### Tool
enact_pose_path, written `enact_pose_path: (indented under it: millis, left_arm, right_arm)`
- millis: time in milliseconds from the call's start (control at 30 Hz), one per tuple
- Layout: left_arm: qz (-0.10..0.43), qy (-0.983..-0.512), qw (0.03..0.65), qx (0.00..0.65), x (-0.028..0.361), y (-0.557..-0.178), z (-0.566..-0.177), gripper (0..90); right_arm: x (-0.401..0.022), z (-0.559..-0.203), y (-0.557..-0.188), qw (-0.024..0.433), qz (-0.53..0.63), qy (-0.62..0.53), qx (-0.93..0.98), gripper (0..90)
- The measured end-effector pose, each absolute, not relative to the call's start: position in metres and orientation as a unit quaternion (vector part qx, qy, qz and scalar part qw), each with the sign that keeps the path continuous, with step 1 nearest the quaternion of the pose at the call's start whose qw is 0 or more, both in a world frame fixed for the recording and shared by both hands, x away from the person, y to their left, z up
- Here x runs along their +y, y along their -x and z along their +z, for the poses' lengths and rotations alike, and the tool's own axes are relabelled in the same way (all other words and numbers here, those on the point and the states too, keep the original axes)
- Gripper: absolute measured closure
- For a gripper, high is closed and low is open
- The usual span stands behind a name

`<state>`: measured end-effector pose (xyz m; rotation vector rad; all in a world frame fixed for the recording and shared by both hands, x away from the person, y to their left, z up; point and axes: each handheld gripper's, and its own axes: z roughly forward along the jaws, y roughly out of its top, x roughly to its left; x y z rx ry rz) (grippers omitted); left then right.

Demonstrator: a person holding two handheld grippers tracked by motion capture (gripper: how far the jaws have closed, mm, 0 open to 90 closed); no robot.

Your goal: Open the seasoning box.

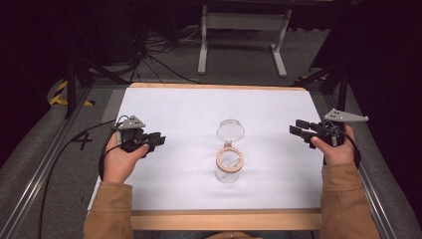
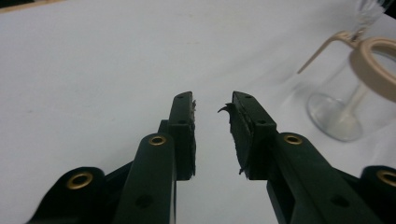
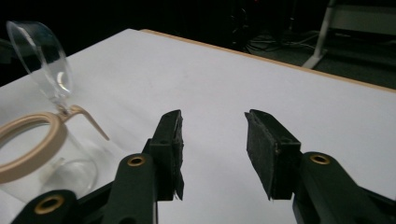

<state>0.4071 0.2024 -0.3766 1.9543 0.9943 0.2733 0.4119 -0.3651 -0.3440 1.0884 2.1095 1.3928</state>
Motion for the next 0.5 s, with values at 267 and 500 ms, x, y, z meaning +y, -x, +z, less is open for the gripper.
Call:
enact_pose_path:
  millis: [267,500]
  left_arm:
    - [0.127,-0.776,0.44,0.433,0.216,-0.418,-0.398,66.2]
    - [0.115,-0.775,0.432,0.446,0.217,-0.424,-0.415,61.8]
  right_arm:
    - [-0.383,-0.368,-0.424,0.188,0.475,-0.422,0.749,51.0]
    - [-0.384,-0.392,-0.434,0.192,0.431,-0.44,0.764,48.9]
